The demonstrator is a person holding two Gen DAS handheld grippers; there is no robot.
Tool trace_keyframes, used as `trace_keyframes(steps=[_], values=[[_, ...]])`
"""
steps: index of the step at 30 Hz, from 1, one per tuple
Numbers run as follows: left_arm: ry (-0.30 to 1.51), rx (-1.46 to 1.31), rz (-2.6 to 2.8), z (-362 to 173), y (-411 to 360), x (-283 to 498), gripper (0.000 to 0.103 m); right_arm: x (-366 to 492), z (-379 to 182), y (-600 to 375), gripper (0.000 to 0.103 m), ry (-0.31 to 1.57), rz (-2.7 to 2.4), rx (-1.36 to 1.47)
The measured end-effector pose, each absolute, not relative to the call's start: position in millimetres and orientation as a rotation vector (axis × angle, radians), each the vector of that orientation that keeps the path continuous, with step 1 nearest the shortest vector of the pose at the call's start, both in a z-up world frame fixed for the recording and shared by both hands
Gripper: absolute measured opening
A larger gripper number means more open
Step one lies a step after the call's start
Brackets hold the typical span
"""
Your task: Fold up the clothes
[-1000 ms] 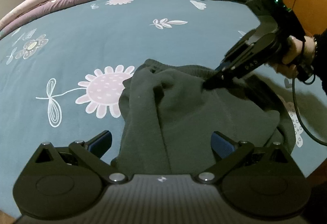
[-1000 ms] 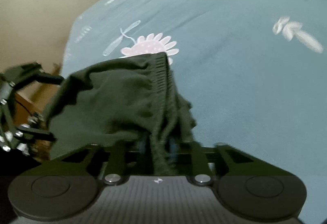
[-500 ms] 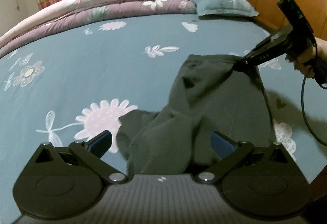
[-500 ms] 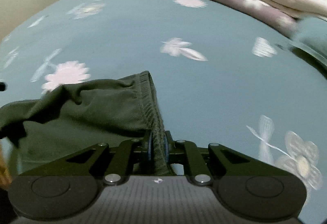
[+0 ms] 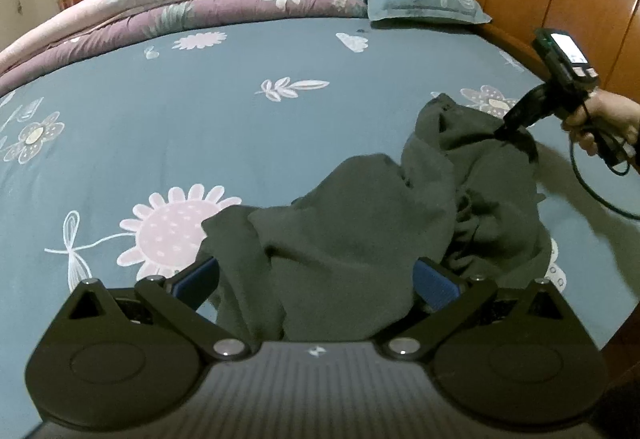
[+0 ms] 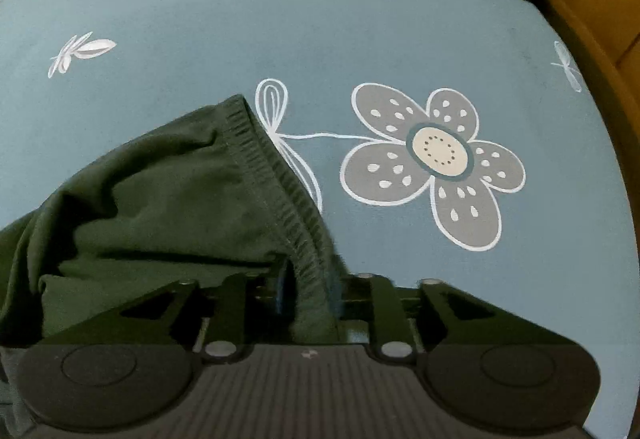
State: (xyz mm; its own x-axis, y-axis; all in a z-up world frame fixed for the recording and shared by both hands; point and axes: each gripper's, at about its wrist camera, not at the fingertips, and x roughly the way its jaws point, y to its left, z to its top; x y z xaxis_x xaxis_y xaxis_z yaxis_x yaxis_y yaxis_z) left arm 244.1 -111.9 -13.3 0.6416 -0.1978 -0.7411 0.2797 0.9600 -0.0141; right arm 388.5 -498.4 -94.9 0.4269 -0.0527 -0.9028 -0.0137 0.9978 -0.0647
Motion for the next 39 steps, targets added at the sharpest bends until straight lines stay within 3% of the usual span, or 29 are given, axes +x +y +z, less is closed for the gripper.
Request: trace_keyframes(steps=[3,8,22,29,33,39], values=[[0.832,0.107,-0.273,-15,-111,244,0.102,379,-78,-490,0.030,1.070,-0.031,-0.113],[0.834,0.159,-0.316,-23,-120,239,0.102,357,-44,-469,0.046,0.959,0.044,-0.164],[0.771,0.512,-0.276,-44,-142,225,0.102,288,-49,-351,0.052,0.945,0.564,-0.209],[0.645,0.582,-0.206,-12,-138,251,0.102,269,-58,-354,0.061,0.982,0.559,-0.134],[0.596,0.600,-0.171,2,-130,280,0.102,265,-72,-353,0.062,1.007,0.545,-0.088],[0.624,0.606,-0.167,-1,-119,349,0.102,248,-73,-351,0.070,0.985,0.500,-0.073]])
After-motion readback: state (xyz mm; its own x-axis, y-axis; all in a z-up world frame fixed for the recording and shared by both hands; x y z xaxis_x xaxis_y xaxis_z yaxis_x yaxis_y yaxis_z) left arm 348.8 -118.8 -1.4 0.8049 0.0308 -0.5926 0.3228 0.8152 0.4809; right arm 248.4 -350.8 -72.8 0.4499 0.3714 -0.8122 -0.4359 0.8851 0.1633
